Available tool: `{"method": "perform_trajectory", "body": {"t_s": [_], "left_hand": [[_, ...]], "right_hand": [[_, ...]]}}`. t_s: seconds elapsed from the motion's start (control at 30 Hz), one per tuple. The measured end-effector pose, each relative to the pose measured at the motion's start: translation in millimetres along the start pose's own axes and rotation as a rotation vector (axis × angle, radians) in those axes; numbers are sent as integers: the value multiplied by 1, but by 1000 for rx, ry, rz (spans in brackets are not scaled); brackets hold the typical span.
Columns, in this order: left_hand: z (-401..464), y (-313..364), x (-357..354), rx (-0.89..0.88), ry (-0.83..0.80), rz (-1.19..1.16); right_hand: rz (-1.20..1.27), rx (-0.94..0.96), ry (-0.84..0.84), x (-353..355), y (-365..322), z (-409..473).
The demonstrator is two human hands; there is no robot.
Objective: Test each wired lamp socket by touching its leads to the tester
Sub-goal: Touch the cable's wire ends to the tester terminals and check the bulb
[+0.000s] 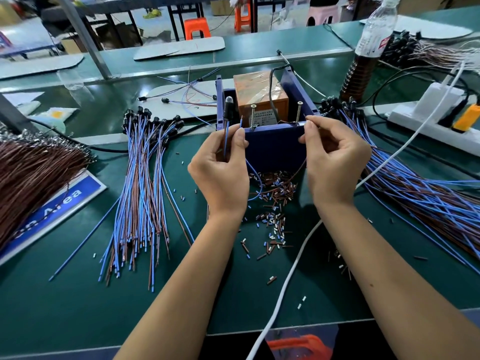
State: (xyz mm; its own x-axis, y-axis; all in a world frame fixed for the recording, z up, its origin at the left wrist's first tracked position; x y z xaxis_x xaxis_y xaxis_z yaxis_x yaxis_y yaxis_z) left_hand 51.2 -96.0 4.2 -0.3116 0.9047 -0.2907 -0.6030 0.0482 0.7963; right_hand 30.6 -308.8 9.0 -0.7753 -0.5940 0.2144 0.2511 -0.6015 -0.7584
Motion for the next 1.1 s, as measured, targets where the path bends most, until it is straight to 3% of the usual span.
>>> {"method": "perform_trajectory", "body": {"t_s": [0.3,0.77,0.97,1.1], "left_hand": [[0,9,-9,-173,-96,155],[1,1,-6,-123,-98,138],[0,17,3,-233,60,93],[-9,26,-22,-163,-42,27]], "right_hand": [[-47,86,7,-3,-9,1],[-42,99,-9,-4,-10,1],[-10,49,-35,-1,-6,1],[31,-6,-18,14,0,5]]}}
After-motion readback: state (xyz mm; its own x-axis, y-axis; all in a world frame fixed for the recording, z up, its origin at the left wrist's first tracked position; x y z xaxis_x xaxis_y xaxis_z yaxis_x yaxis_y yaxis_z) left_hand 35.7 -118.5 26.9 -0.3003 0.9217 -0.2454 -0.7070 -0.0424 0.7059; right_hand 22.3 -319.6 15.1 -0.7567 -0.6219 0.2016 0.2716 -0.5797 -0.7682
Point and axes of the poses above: each hand's wrist, its own z-axis towards the middle knuckle, its own x-axis out of the back of the hand, y = z × x, the point moved 7 cm from there along z, towards the middle knuckle, and after that the axes turned 14 degrees about -z, right-handed, at the moved point
